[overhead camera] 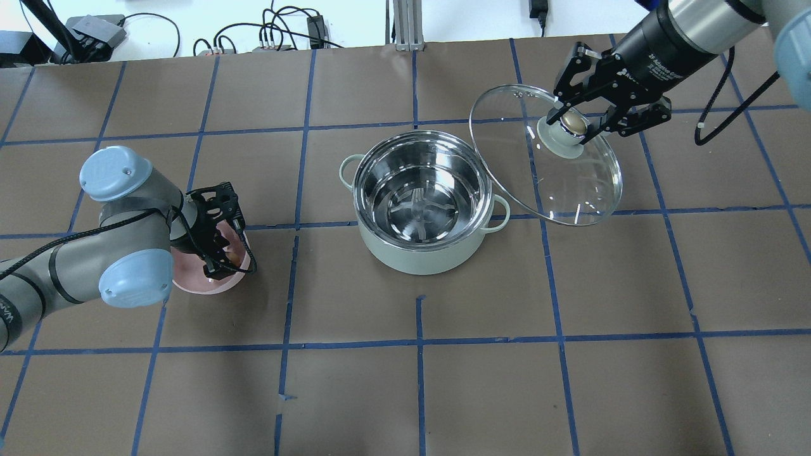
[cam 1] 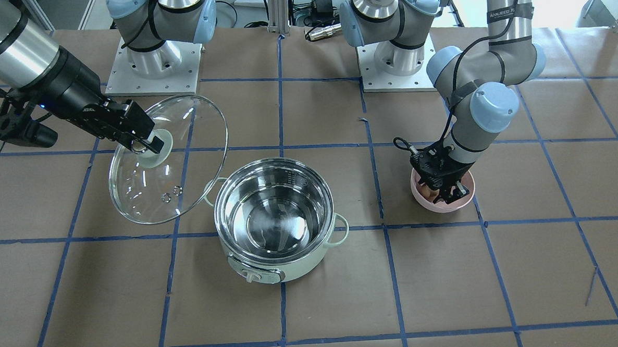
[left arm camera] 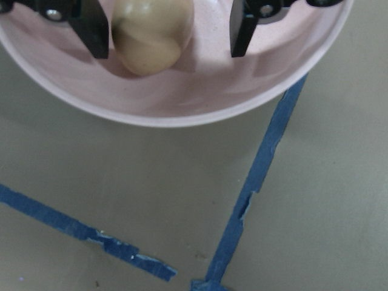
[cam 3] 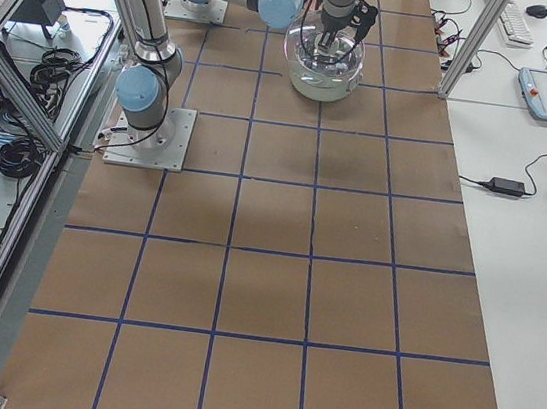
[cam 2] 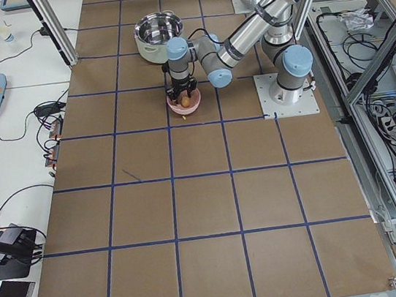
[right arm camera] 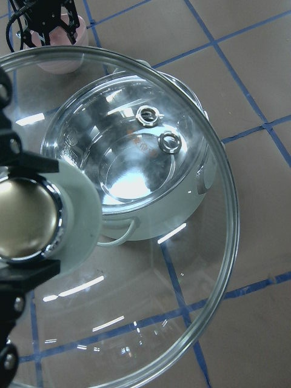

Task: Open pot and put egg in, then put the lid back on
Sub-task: 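Hold the lid aside with the right gripper while the left gripper grips the egg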

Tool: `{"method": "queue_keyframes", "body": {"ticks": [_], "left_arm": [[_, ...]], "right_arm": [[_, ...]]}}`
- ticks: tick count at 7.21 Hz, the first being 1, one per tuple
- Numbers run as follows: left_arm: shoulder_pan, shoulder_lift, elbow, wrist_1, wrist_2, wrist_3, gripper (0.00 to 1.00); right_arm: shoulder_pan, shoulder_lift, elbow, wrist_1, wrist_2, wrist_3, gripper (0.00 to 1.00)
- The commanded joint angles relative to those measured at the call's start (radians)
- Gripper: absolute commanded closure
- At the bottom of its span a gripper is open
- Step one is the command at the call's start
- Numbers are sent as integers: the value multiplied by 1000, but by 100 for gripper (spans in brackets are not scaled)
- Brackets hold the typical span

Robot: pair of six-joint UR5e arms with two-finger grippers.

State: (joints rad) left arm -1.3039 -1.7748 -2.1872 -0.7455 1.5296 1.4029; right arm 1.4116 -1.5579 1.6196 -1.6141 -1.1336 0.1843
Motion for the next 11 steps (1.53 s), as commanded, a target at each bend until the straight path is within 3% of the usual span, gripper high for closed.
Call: {"method": "queue_keyframes", "body": {"ticks": [1, 2, 4, 8, 11], "left_arm": [[0, 0, 1, 1, 0, -1, 56], [2, 2, 1, 2, 0, -10, 69], [2, 6, 1, 2, 7, -22, 82], [3, 12, 6, -3, 11, -28, 86], [6, 43, 35, -86, 17, -35, 87]], "right_arm": [[1, -1, 0, -1, 0, 0, 49], [1, -1, 0, -1, 2, 0, 49], [1, -1, 0, -1, 3, 0, 49], [1, -1, 0, -1, 3, 0, 49], [3, -1, 0, -1, 5, -2, 49]]}}
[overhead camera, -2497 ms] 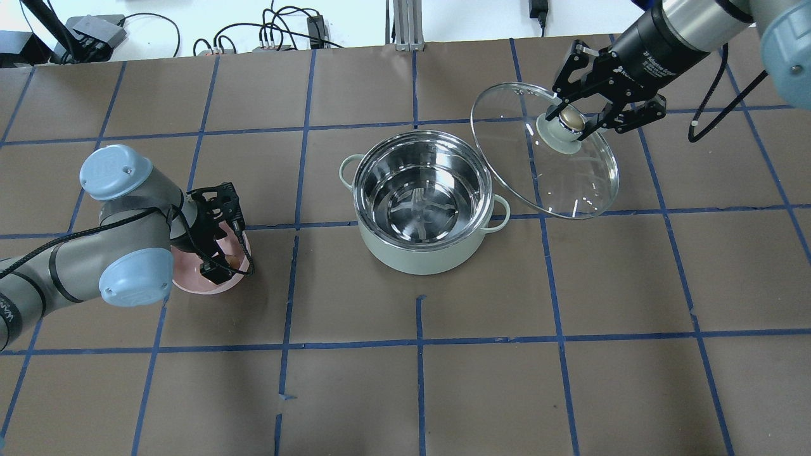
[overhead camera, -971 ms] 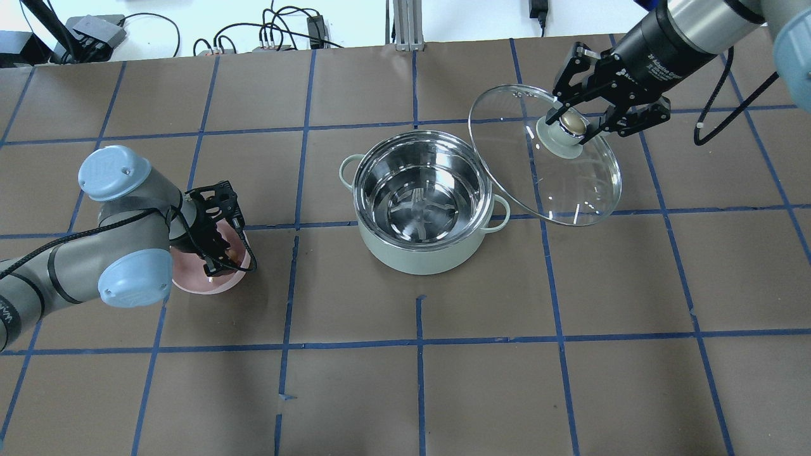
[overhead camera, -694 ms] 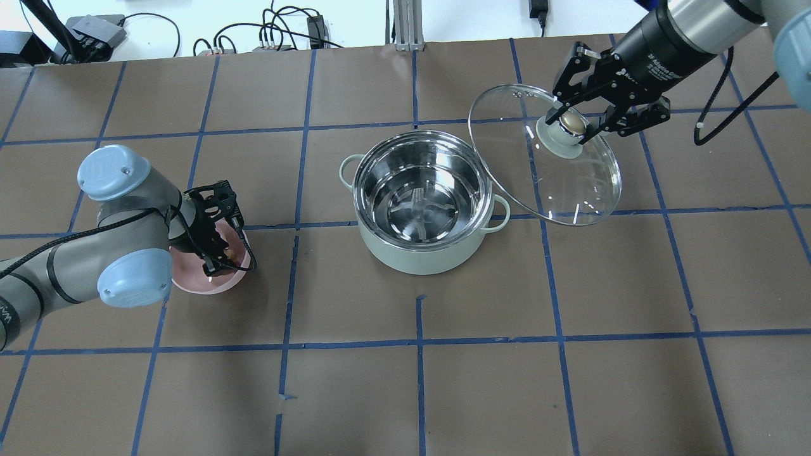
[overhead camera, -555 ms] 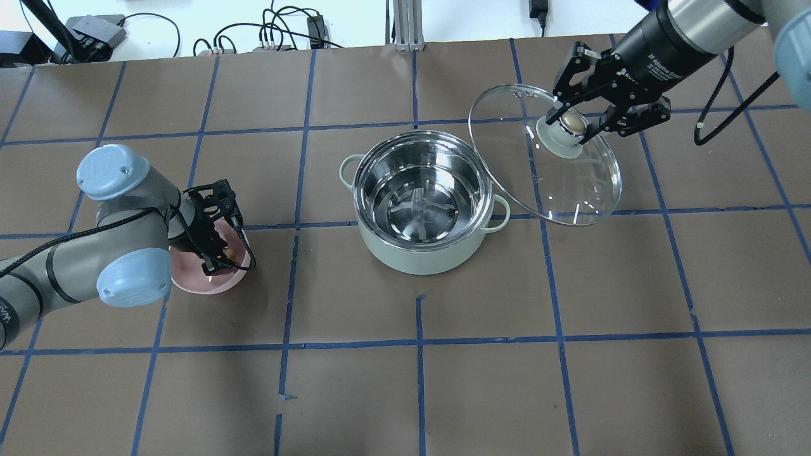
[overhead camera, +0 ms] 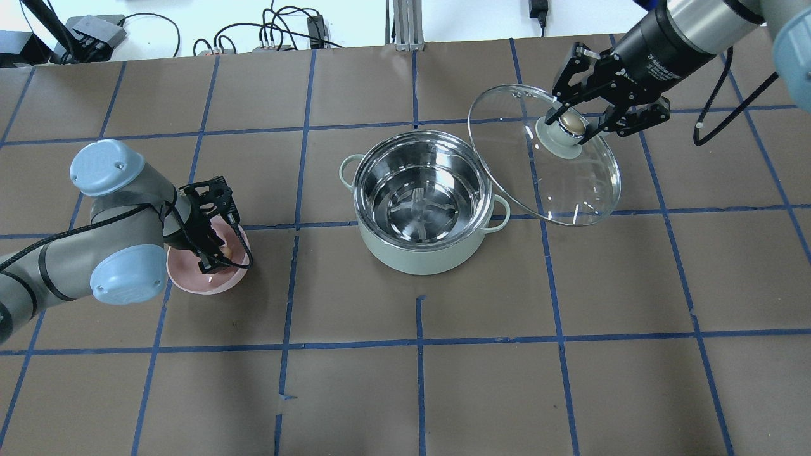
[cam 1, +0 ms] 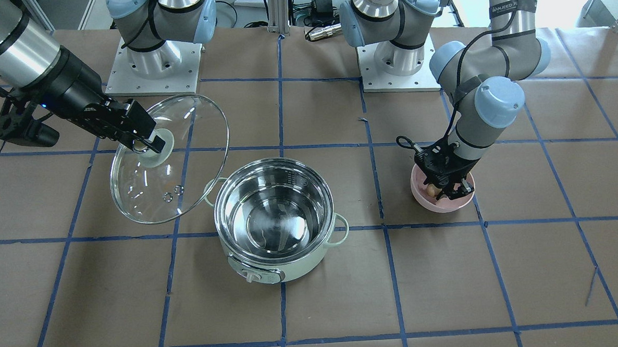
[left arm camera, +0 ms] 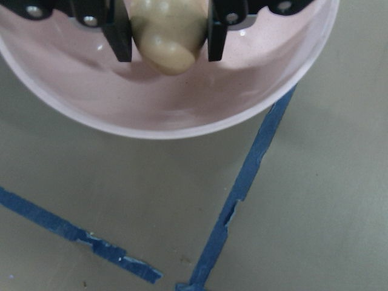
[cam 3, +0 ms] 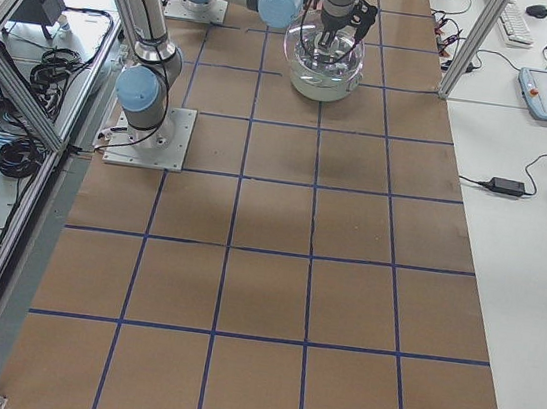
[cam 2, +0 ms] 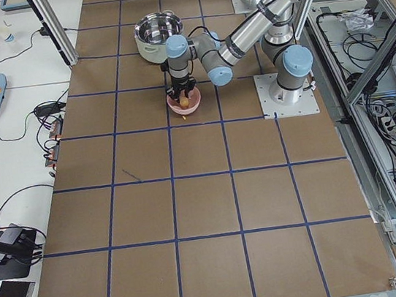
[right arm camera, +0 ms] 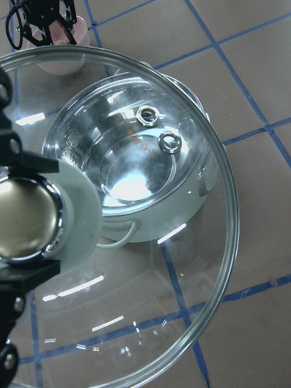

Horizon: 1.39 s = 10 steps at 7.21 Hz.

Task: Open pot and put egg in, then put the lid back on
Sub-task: 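Lift the egg from the bowl and carry it over the pot with the left gripper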

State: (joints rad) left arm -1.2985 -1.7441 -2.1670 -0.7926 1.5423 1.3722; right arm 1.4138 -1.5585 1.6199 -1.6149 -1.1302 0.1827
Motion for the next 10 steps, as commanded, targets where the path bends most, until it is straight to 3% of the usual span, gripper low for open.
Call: {"method": "queue_keyframes", "body": {"ticks": [1, 4, 6, 10], "left_arm": [[-1, 30, 44, -92, 4, -27, 87], [-13, 98, 156, -352, -5, -143, 87], [-71, 97, 226, -401, -16, -339, 87], [-329, 46, 421, -401, -22, -816, 87]], "right_arm": [[2, 0, 0, 0, 4, 0, 49], [1, 2, 0, 0, 7, 1, 49], [1, 2, 0, 0, 9, 1, 49], [1, 2, 0, 0, 9, 1, 49]]}}
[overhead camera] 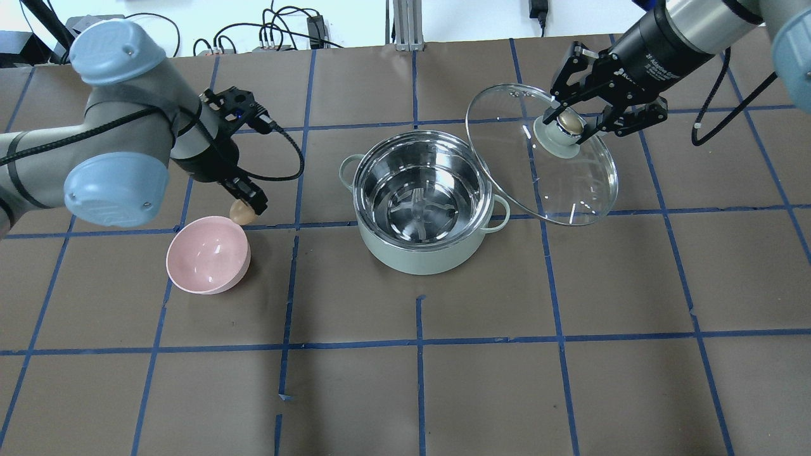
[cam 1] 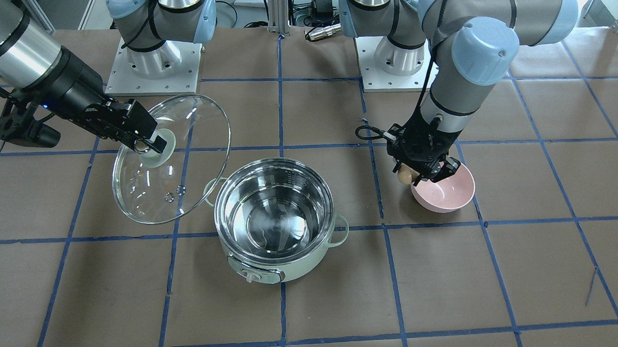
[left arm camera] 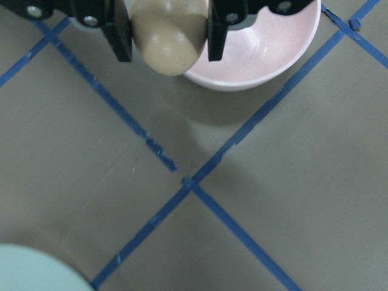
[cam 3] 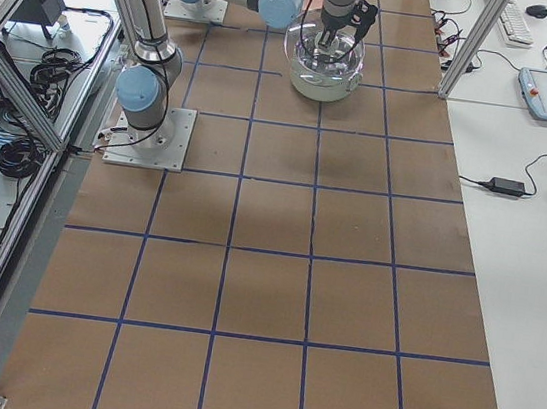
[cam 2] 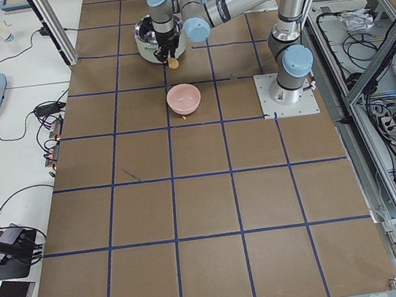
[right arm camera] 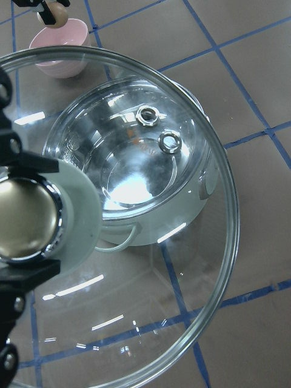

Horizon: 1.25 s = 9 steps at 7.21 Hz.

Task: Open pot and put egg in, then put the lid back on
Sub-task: 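Lift the egg from the bowl and carry it over the pot with the left gripper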

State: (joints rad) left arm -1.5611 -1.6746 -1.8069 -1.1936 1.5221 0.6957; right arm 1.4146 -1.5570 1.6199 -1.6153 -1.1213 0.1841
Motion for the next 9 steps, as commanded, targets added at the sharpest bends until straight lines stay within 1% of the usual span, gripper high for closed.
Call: {"method": "queue_keyframes", "body": {"ticks": [1, 2, 3, 5, 7, 8, 9], "left_arm": [[-123, -33, 67, 11, 0, -247, 87], [-173, -40, 67, 15, -11, -375, 87], [-216, -65, 69, 60, -51, -468, 87], [-249, -147, 75, 222, -60, -600, 87], [-281, -183, 96, 273, -79, -666, 87], [-295, -210, 98, 332, -79, -694, 87], [-309, -235, 98, 335, -73, -691, 87]], "right_arm": [[0, 0, 0, 0, 0, 0, 49], [1, 0, 0, 0, 2, 0, 49], [1, 0, 0, 0, 2, 0, 49], [1, 0, 0, 0, 2, -2, 49], [1, 0, 0, 0, 2, -2, 49], [1, 0, 0, 0, 2, -2, 48], [1, 0, 0, 0, 2, -2, 48]]}}
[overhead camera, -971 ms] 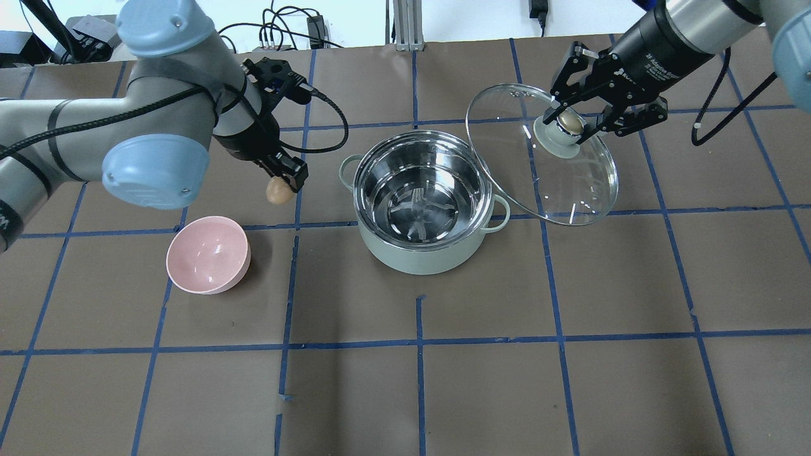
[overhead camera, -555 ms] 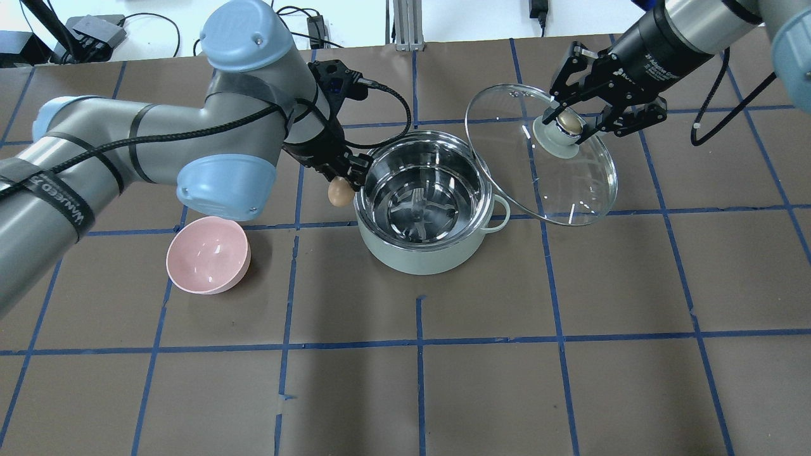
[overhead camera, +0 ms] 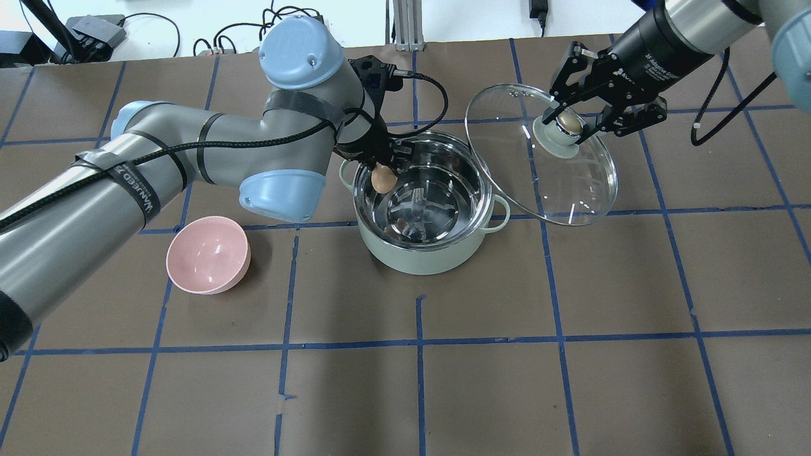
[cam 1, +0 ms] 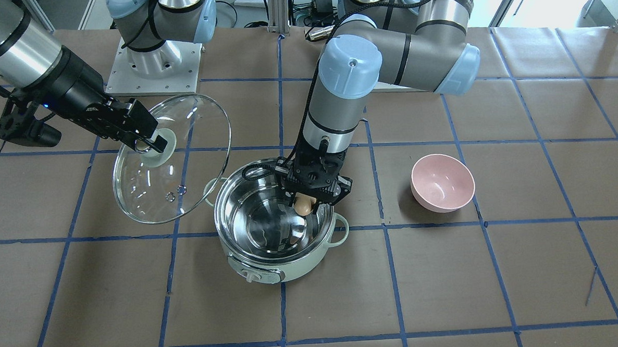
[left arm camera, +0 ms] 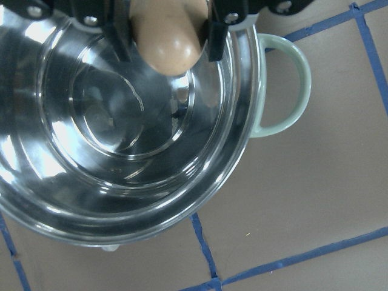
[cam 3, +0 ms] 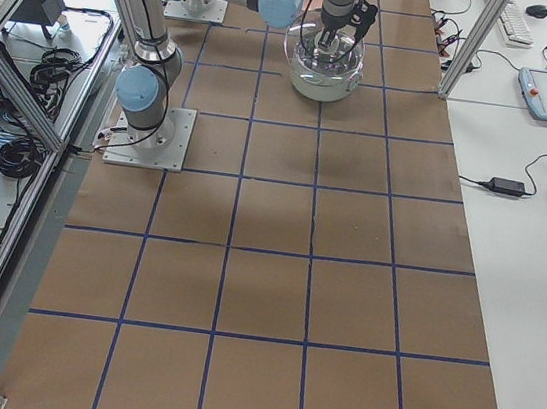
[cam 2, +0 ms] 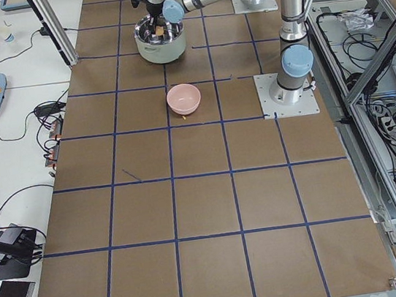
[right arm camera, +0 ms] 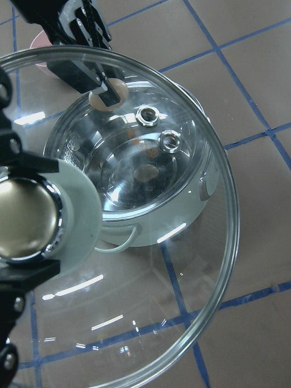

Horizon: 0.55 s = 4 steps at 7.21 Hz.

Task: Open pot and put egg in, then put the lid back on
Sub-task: 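Lower the egg into the pot and open the left gripper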

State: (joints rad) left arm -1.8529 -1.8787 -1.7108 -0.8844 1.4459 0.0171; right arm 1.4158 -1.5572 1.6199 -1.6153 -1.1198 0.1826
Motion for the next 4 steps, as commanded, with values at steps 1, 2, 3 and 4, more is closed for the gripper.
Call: {"method": "queue_keyframes", "body": {"ticks": [1, 2, 3, 4], "left_arm": [[-20, -40, 3, 57, 1, -20, 87], [-22, -45, 3, 77, -1, -28, 87], [-23, -62, 2, 131, -2, -28, 87], [-32, -95, 3, 210, -13, -34, 87]], "right_arm": [[0, 0, 0, 0, 0, 0, 48], [0, 0, 0, 0, 0, -2, 48], [-1, 0, 2, 0, 0, -2, 48], [0, 0, 3, -2, 0, -2, 48]]}}
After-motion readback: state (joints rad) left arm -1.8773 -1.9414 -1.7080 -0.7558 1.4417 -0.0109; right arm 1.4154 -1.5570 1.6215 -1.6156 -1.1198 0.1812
